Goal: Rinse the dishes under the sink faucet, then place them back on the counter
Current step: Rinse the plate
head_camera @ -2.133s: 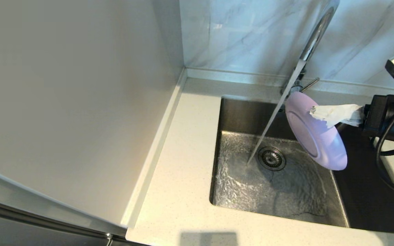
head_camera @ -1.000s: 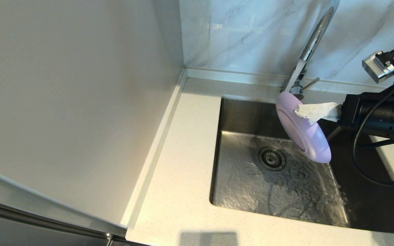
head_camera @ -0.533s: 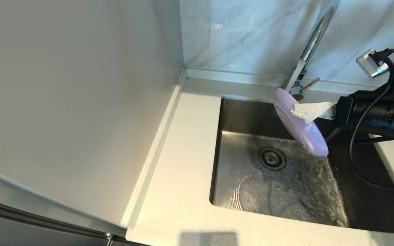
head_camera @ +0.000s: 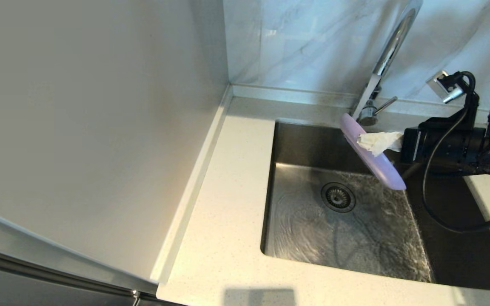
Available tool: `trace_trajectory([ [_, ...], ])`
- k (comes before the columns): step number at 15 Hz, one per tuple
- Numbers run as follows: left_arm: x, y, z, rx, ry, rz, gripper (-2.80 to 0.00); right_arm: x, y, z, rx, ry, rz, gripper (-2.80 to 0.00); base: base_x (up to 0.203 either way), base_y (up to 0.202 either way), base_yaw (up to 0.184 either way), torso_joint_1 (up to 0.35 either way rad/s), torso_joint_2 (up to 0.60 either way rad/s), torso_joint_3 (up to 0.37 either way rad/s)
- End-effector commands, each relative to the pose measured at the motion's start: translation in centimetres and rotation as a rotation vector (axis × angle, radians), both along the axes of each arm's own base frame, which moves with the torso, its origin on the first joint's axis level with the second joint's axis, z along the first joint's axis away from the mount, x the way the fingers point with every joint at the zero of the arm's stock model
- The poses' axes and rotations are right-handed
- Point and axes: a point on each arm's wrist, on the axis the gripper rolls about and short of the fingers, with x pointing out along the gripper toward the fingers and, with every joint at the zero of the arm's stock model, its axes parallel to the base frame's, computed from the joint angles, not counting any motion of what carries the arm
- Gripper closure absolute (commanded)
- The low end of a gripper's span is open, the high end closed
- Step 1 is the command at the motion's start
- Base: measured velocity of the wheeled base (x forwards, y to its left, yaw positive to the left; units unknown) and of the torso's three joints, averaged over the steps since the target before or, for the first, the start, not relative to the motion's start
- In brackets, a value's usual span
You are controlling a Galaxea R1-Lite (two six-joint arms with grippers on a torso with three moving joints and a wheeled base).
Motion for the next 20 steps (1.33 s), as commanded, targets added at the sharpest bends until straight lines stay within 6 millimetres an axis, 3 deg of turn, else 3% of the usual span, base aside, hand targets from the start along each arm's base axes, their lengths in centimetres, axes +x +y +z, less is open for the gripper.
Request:
trace_trajectory([
  [1, 0.0, 0.0, 0.0, 0.0, 0.0, 0.0, 0.0, 0.8, 0.3, -0.7, -0.018, 0.013, -0.002, 0.0, 0.0, 0.0, 0.0, 0.0, 0.0, 0.0],
  [5, 0.0, 0.0, 0.0, 0.0, 0.0, 0.0, 0.0, 1.0, 0.5, -0.6, -0.019, 0.005, -0.001, 0.0, 0.0, 0.0, 0.0, 0.0, 0.0, 0.0],
  [9, 0.0, 0.0, 0.0, 0.0, 0.0, 0.0, 0.0, -0.4, 0.6, 0.4, -0.009, -0.024, 0.013, 0.0, 0.0, 0.0, 0.0, 0.0, 0.0, 0.0],
  [15, 0.0, 0.0, 0.0, 0.0, 0.0, 0.0, 0.0, -5.3, -1.0, -1.2, -0.001, 0.027, -0.024, 0.0, 0.0, 0.0, 0.0, 0.0, 0.0, 0.0],
  [20, 0.0, 0.0, 0.0, 0.0, 0.0, 0.0, 0.0, -9.5, -2.9, 1.0, 0.352, 0.064, -0.132, 0.0, 0.0, 0.0, 0.0, 0.0, 0.0, 0.0],
])
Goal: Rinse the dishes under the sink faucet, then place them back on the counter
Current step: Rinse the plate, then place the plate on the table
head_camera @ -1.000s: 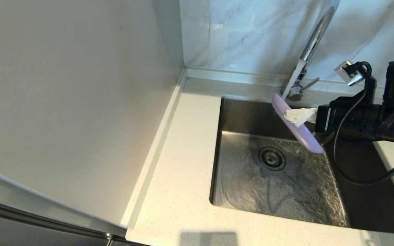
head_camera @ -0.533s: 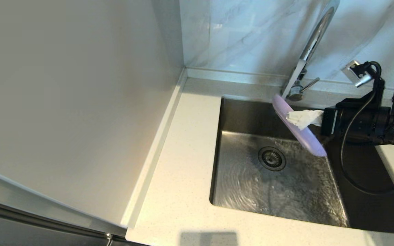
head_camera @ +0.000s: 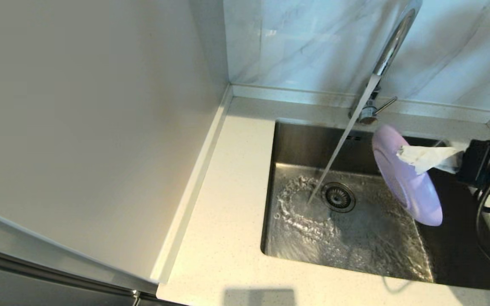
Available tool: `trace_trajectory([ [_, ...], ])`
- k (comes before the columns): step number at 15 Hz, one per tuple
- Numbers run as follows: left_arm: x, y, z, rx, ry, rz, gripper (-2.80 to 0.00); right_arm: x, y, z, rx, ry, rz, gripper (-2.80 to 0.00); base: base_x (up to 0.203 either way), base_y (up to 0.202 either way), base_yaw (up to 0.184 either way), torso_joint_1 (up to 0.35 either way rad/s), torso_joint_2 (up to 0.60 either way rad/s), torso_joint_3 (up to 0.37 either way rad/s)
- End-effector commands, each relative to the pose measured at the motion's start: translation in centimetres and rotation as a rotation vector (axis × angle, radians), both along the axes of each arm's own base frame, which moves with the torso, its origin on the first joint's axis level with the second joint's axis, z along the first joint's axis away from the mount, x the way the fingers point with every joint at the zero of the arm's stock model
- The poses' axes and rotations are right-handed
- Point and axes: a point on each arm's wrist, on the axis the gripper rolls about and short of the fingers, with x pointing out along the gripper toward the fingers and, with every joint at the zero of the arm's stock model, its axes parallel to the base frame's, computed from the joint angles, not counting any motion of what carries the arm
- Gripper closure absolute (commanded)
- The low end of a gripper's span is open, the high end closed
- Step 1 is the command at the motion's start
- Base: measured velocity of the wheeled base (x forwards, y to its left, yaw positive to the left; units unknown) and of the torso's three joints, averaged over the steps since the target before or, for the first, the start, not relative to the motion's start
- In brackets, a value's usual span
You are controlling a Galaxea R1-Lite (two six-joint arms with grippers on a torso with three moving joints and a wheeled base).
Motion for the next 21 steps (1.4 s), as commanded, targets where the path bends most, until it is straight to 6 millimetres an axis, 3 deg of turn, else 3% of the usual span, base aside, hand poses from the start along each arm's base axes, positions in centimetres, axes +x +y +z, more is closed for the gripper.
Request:
trace_trajectory([
  [1, 0.0, 0.0, 0.0, 0.0, 0.0, 0.0, 0.0, -2.9, -0.6, 1.9, 0.15, -0.034, -0.026, 0.0, 0.0, 0.0, 0.0, 0.0, 0.0, 0.0],
  [3, 0.0, 0.0, 0.0, 0.0, 0.0, 0.0, 0.0, -4.1, -0.9, 3.4, 0.238, -0.054, -0.04, 0.0, 0.0, 0.0, 0.0, 0.0, 0.0, 0.0],
  [5, 0.0, 0.0, 0.0, 0.0, 0.0, 0.0, 0.0, -4.5, -1.1, 3.5, 0.246, -0.063, -0.071, 0.0, 0.0, 0.0, 0.0, 0.0, 0.0, 0.0],
  [6, 0.0, 0.0, 0.0, 0.0, 0.0, 0.0, 0.0, -4.6, -1.1, 2.7, 0.244, -0.037, -0.077, 0.0, 0.0, 0.0, 0.0, 0.0, 0.0, 0.0],
  [9, 0.0, 0.0, 0.0, 0.0, 0.0, 0.0, 0.0, -3.8, -1.0, -2.2, 0.223, 0.144, -0.095, 0.0, 0.0, 0.0, 0.0, 0.0, 0.0, 0.0],
  [10, 0.0, 0.0, 0.0, 0.0, 0.0, 0.0, 0.0, -3.7, -1.0, -2.3, 0.223, 0.151, -0.097, 0.0, 0.0, 0.0, 0.0, 0.0, 0.0, 0.0],
  [14, 0.0, 0.0, 0.0, 0.0, 0.0, 0.0, 0.0, -3.9, -1.3, 2.5, 0.198, 0.011, -0.112, 0.0, 0.0, 0.0, 0.0, 0.0, 0.0, 0.0],
  [16, 0.0, 0.0, 0.0, 0.0, 0.0, 0.0, 0.0, -3.7, -1.7, 2.6, 0.066, 0.054, -0.207, 0.0, 0.0, 0.0, 0.0, 0.0, 0.0, 0.0],
  [19, 0.0, 0.0, 0.0, 0.0, 0.0, 0.0, 0.0, -0.4, -2.1, 1.5, -0.071, 0.117, -0.428, 0.0, 0.0, 0.0, 0.0, 0.0, 0.0, 0.0],
  [21, 0.0, 0.0, 0.0, 0.0, 0.0, 0.0, 0.0, 1.1, -2.2, 1.5, -0.178, 0.094, -0.45, 0.0, 0.0, 0.0, 0.0, 0.0, 0.0, 0.0],
])
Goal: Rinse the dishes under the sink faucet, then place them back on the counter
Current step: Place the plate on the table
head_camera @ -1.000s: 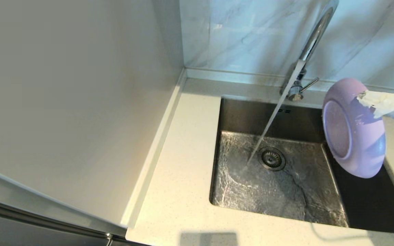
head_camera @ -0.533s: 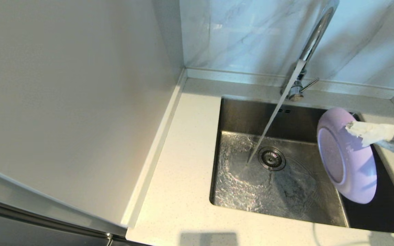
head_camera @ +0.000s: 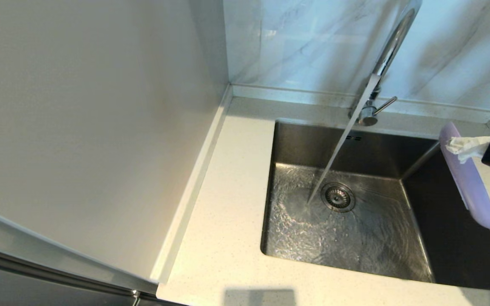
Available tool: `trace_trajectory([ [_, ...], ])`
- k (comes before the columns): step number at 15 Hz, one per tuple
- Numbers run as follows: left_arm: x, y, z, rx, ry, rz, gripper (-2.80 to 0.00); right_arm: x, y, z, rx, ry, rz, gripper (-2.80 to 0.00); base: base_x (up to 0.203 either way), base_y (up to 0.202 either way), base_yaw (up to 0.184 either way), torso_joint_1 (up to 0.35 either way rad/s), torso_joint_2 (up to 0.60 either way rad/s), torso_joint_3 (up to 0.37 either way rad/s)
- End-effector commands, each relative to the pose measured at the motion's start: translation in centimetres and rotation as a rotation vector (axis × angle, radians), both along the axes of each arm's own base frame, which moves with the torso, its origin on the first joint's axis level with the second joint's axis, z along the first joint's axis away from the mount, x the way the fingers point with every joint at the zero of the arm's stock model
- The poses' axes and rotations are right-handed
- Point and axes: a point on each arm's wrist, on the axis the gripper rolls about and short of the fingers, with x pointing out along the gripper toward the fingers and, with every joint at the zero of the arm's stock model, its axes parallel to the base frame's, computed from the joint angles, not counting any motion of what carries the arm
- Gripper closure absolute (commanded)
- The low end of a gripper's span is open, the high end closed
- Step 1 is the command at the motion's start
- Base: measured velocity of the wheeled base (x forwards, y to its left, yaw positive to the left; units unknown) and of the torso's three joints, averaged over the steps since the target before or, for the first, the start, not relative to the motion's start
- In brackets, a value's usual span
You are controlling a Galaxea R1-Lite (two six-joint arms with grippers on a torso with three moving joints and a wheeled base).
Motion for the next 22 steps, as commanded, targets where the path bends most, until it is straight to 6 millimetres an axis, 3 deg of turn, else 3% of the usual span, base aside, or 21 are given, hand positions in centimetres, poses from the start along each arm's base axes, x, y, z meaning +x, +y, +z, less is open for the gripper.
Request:
trace_trajectory([
  [1, 0.0, 0.0, 0.0, 0.0, 0.0, 0.0, 0.0, 2.7, 0.0, -0.3, -0.093, 0.024, 0.001, 0.0, 0.0, 0.0, 0.0, 0.0, 0.0, 0.0],
  [7, 0.0, 0.0, 0.0, 0.0, 0.0, 0.0, 0.0, 6.9, -0.2, 0.0, -0.403, -0.014, 0.061, 0.0, 0.0, 0.0, 0.0, 0.0, 0.0, 0.0],
  [10, 0.0, 0.0, 0.0, 0.0, 0.0, 0.0, 0.0, 8.6, -0.7, -0.9, -0.491, 0.024, 0.01, 0.0, 0.0, 0.0, 0.0, 0.0, 0.0, 0.0],
  [13, 0.0, 0.0, 0.0, 0.0, 0.0, 0.0, 0.0, 10.4, -1.5, -1.7, -0.507, 0.064, -0.048, 0.0, 0.0, 0.0, 0.0, 0.0, 0.0, 0.0],
  [22, 0.0, 0.0, 0.0, 0.0, 0.0, 0.0, 0.0, 15.3, -6.5, -2.6, -0.521, 0.124, -0.238, 0.0, 0.0, 0.0, 0.0, 0.0, 0.0, 0.0],
])
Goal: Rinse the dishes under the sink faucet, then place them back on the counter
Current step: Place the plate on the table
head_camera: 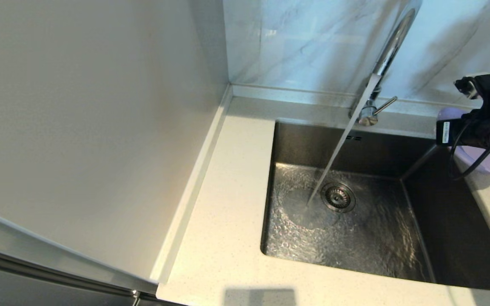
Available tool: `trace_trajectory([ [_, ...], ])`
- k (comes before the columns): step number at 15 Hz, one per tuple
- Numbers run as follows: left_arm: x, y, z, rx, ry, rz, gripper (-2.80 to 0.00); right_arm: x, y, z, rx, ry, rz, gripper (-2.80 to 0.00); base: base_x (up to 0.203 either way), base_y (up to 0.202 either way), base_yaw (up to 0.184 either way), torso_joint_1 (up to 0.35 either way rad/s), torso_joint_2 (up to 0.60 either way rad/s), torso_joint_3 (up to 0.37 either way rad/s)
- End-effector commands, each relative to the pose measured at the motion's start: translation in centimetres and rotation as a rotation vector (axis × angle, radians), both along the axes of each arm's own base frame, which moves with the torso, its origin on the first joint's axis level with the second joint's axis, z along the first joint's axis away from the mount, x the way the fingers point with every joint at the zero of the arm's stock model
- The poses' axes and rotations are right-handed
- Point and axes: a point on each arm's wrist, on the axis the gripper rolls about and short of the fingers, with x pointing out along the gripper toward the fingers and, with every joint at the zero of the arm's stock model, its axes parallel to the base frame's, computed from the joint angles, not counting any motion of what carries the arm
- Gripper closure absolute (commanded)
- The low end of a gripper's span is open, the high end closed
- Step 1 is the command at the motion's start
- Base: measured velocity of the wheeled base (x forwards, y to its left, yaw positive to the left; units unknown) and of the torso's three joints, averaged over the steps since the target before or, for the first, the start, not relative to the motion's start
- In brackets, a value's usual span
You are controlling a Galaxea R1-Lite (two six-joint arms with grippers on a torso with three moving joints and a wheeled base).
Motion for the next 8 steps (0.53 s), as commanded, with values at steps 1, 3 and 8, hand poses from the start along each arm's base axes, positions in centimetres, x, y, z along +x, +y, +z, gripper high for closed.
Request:
trace_trajectory([
  [1, 0.0, 0.0, 0.0, 0.0, 0.0, 0.0, 0.0, 1.4, -1.1, -1.0, -0.001, 0.022, -0.035, 0.0, 0.0, 0.0, 0.0, 0.0, 0.0, 0.0],
  [3, 0.0, 0.0, 0.0, 0.0, 0.0, 0.0, 0.0, 2.2, -2.0, -2.1, -0.004, 0.05, -0.076, 0.0, 0.0, 0.0, 0.0, 0.0, 0.0, 0.0],
  [8, 0.0, 0.0, 0.0, 0.0, 0.0, 0.0, 0.0, 4.3, -4.0, -3.9, -0.022, -0.007, -0.148, 0.0, 0.0, 0.0, 0.0, 0.0, 0.0, 0.0],
])
